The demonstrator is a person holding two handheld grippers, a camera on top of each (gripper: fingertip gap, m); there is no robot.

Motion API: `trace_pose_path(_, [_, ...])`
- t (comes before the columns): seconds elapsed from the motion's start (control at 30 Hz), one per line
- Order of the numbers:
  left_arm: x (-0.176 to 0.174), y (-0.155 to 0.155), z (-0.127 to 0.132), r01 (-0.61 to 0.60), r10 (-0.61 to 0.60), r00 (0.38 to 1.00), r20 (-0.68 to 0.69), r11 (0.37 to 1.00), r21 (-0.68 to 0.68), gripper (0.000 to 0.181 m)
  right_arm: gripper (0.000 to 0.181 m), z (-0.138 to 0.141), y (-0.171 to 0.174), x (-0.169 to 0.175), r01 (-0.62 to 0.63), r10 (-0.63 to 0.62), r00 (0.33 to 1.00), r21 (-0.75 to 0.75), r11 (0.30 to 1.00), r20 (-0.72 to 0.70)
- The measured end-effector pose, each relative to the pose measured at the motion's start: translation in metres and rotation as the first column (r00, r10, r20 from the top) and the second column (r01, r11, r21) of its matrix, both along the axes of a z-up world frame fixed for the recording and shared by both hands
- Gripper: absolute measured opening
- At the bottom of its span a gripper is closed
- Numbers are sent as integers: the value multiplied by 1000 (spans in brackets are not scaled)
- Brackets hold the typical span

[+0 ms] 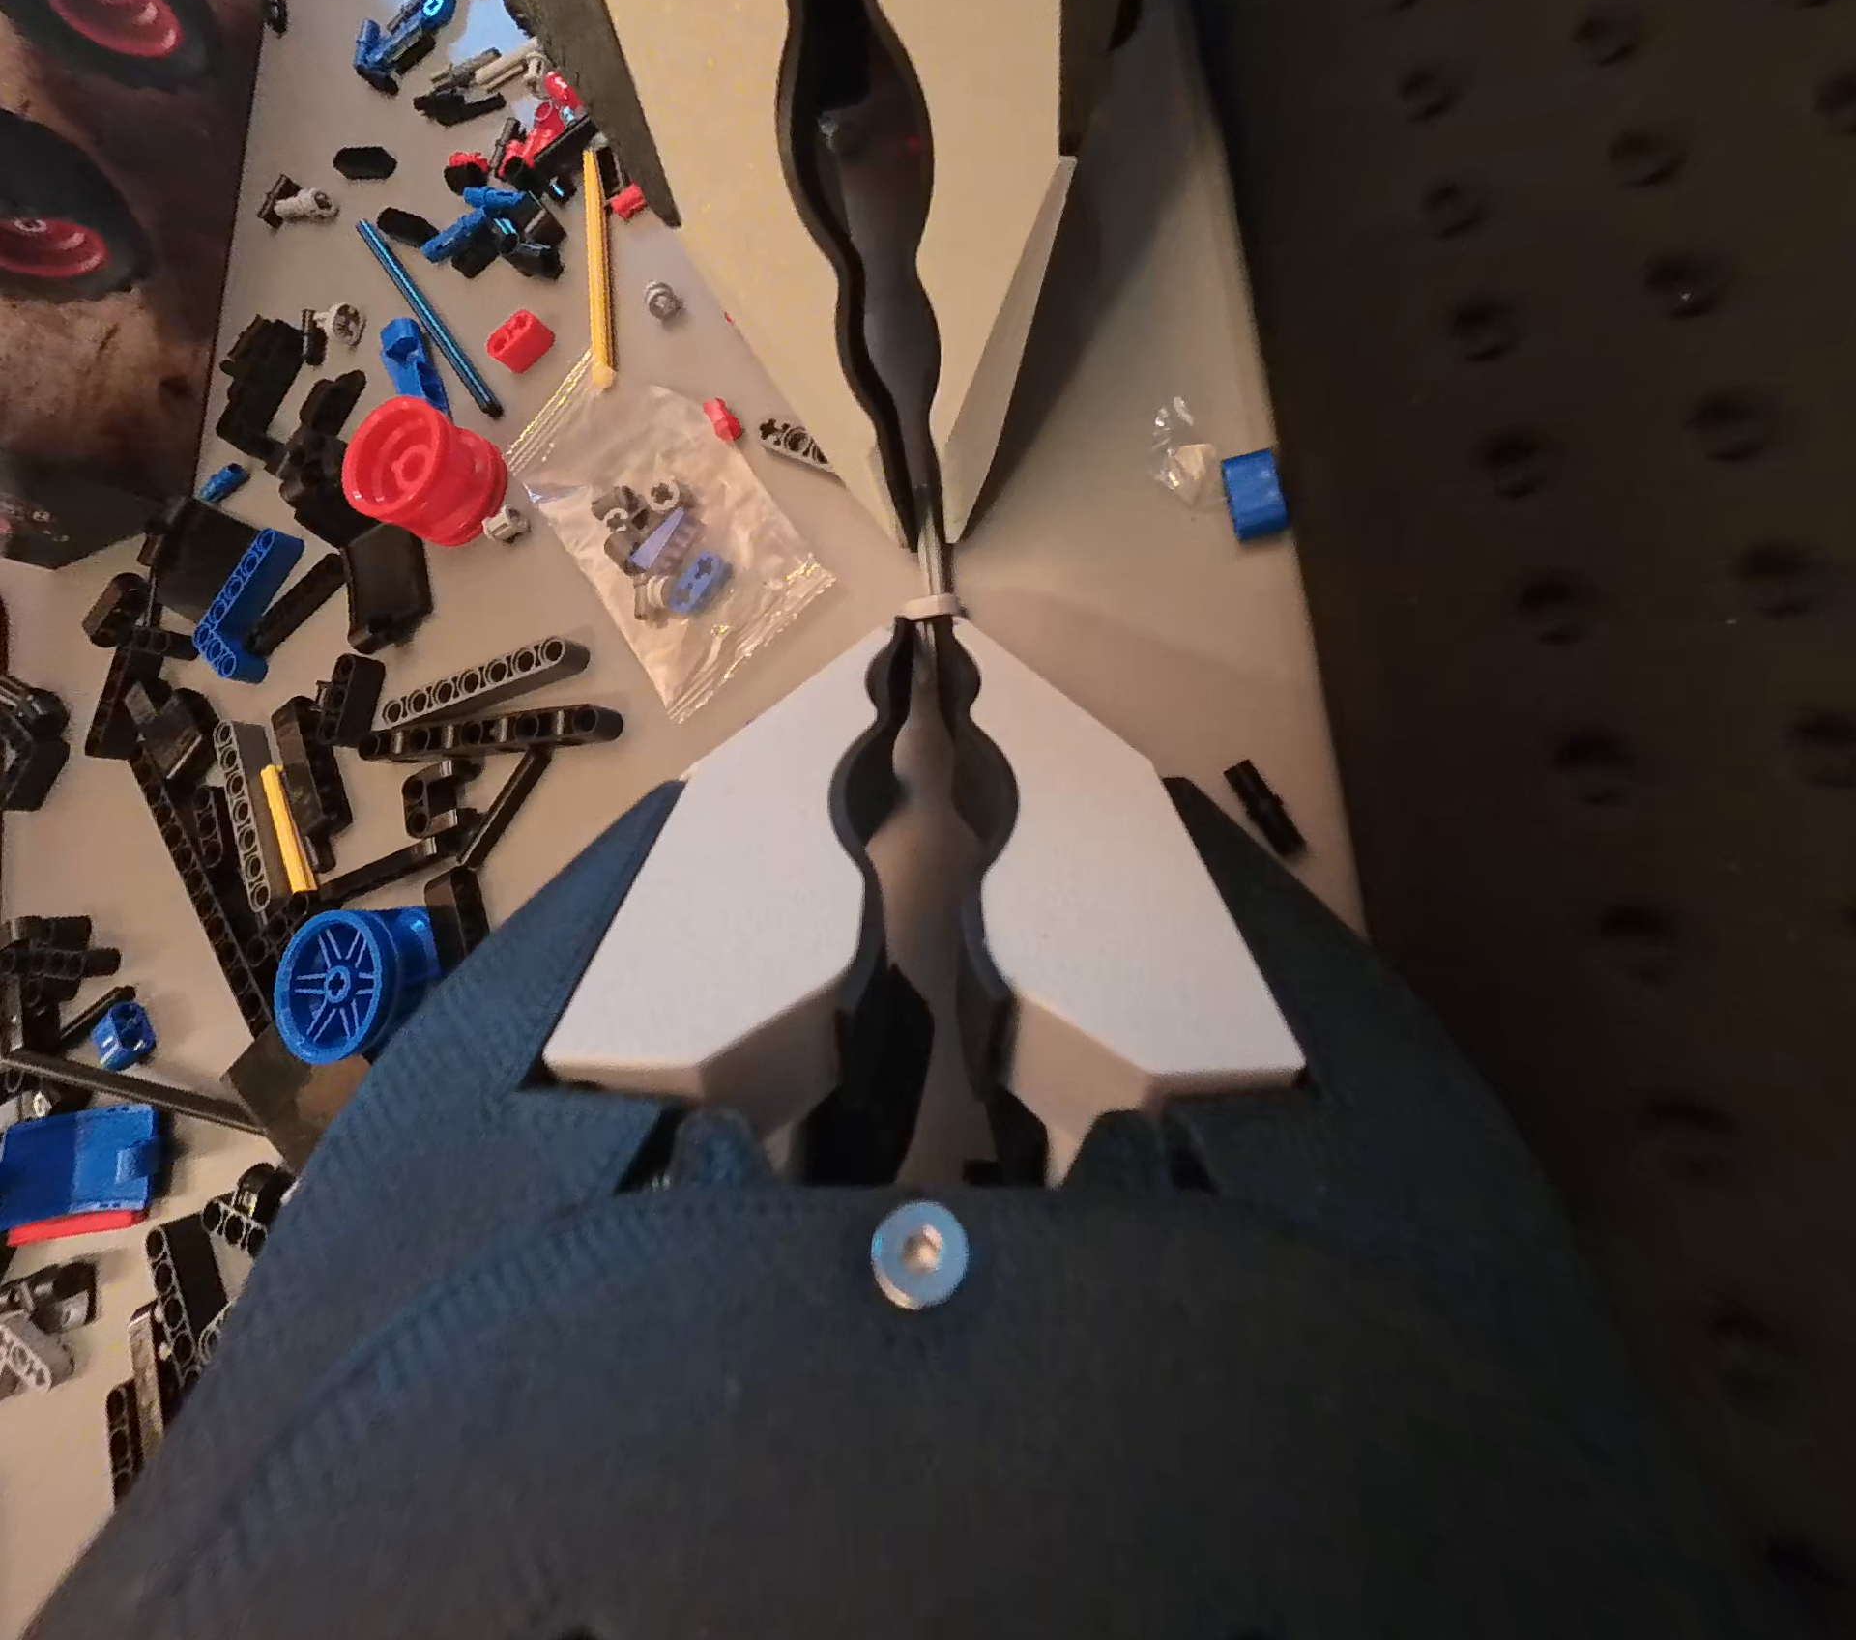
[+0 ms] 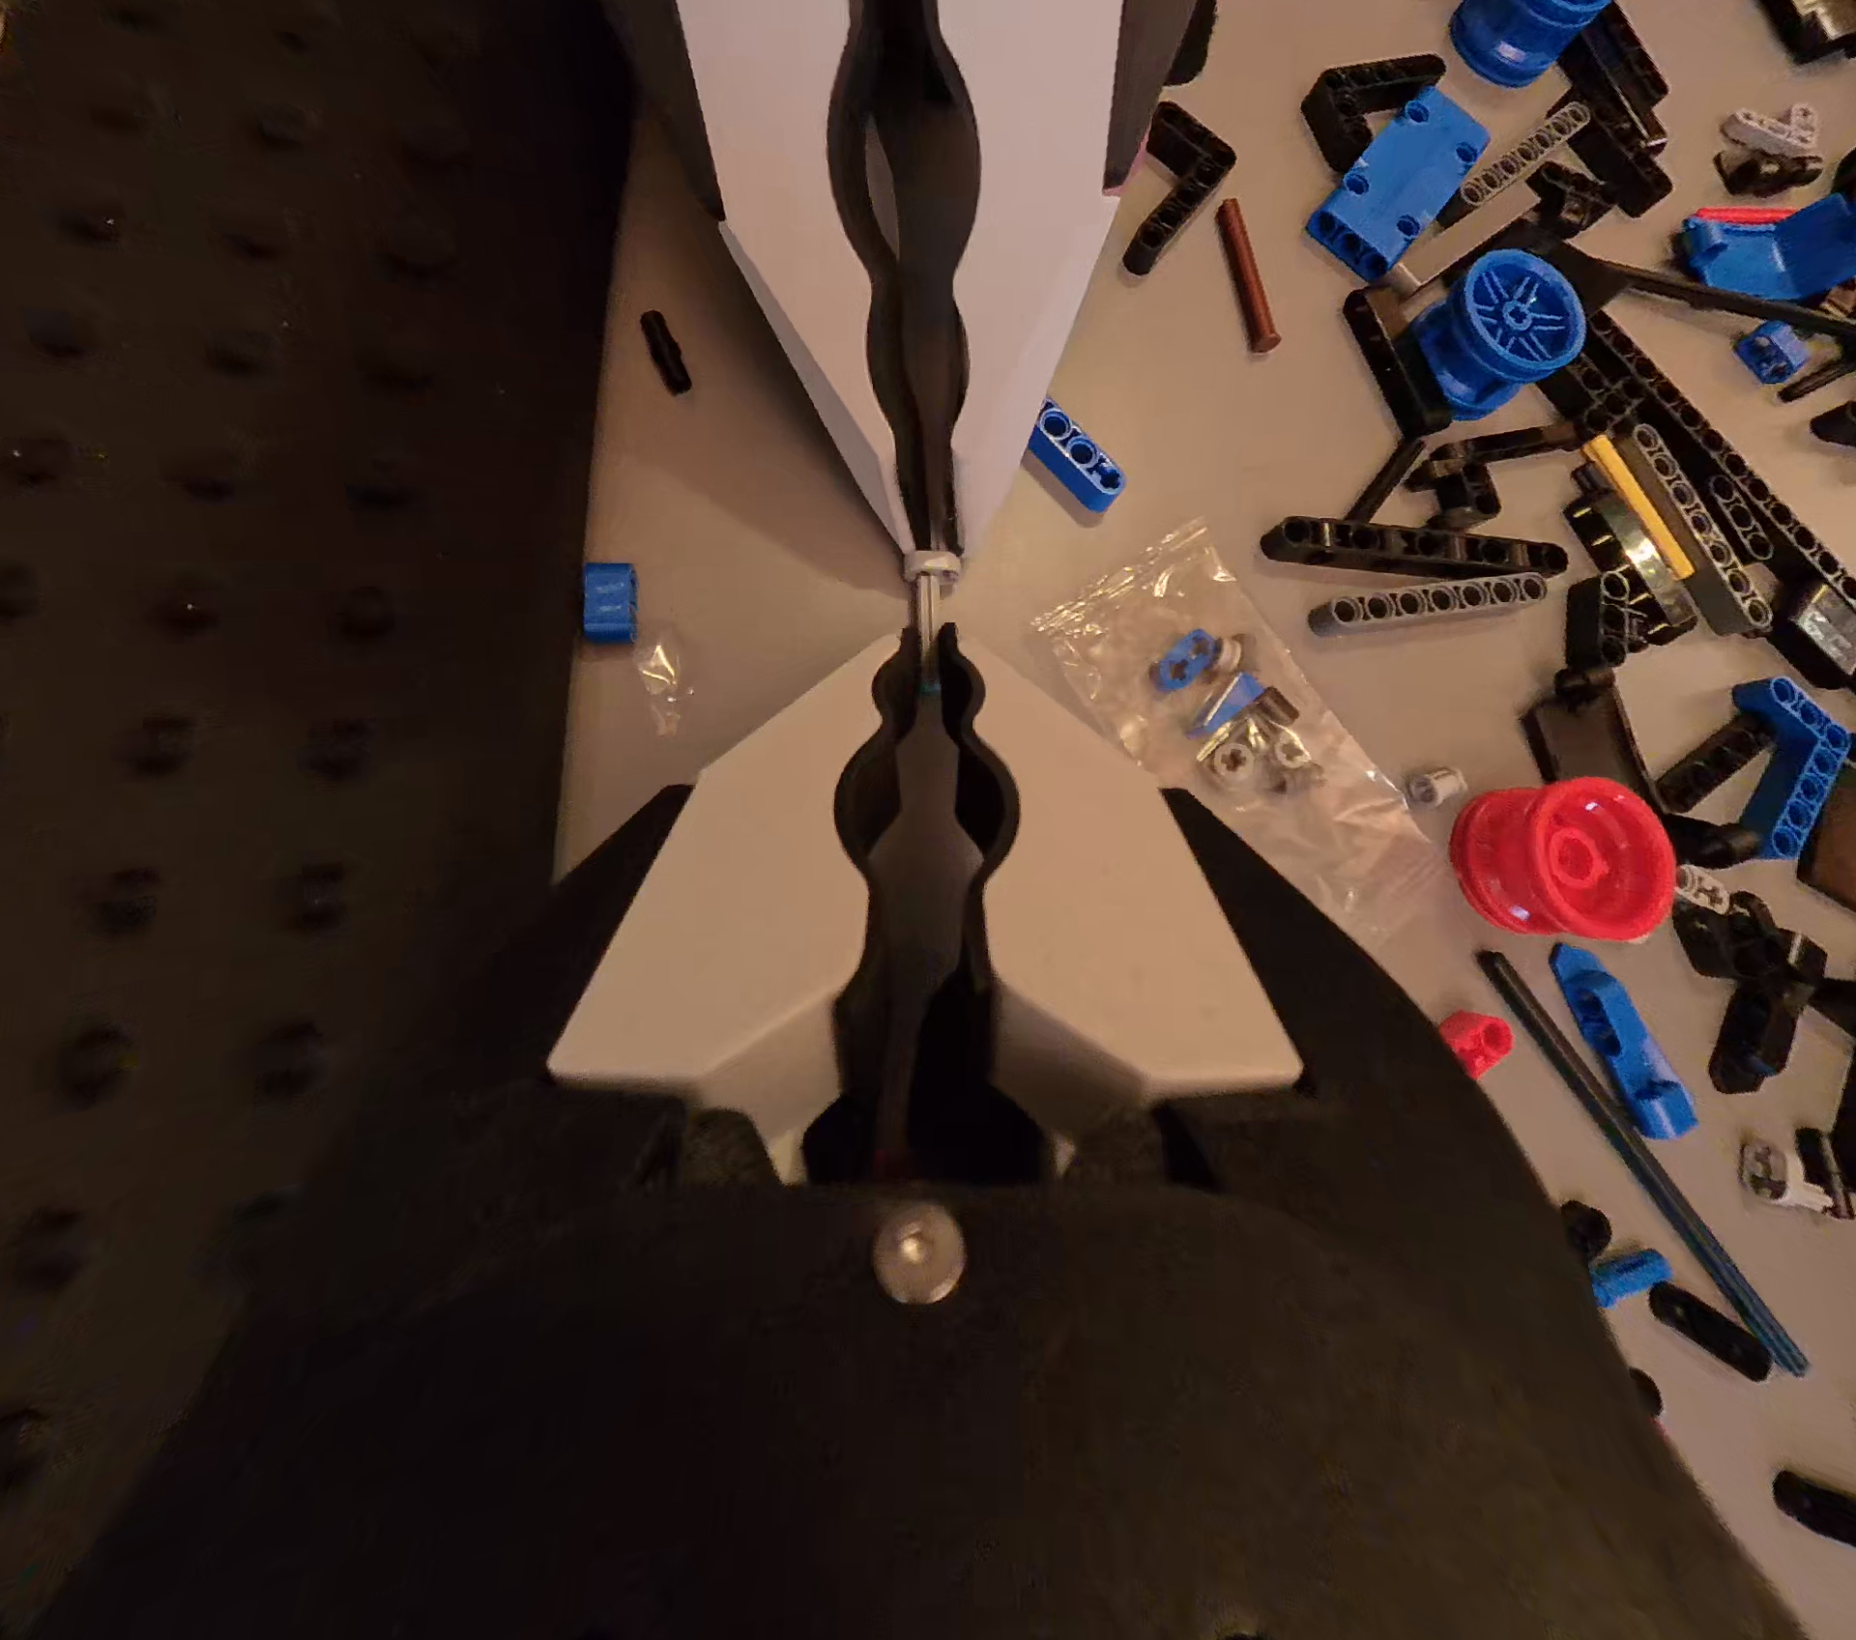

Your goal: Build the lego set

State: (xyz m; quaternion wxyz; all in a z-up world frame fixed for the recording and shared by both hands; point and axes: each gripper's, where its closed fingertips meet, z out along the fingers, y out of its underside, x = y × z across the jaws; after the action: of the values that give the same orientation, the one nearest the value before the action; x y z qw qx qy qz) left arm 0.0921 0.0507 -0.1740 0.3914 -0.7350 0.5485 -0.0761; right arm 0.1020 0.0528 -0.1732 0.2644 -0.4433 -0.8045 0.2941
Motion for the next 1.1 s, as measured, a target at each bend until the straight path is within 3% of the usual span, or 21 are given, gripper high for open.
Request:
trace_pose_path(0.17, [0, 0, 0, -2, 2, 1000, -4, 1000, 5, 3, 2, 0, -1, 0, -1, 3, 1000, 63, 998, -25])
trace_pose_path(0.3, [0, 0, 0, -6, 6, 1000, 10, 1000, -3, 3, 2, 1, -1, 0, -16, 31, 997, 201, 979, -74])
trace_pose_path(0.53, [1, -2, 0, -10, 11, 999, 40, 1000, -25, 3, 2, 2, -2, -1, -43, 125, 982, 476, 878, -143])
trace_pose_path(1.1, [1, -2, 0, -4, 5, 999, 36, 1000, -20, 3, 1, 2, -4, -4, -82, 141, 983, 402, 912, -118])
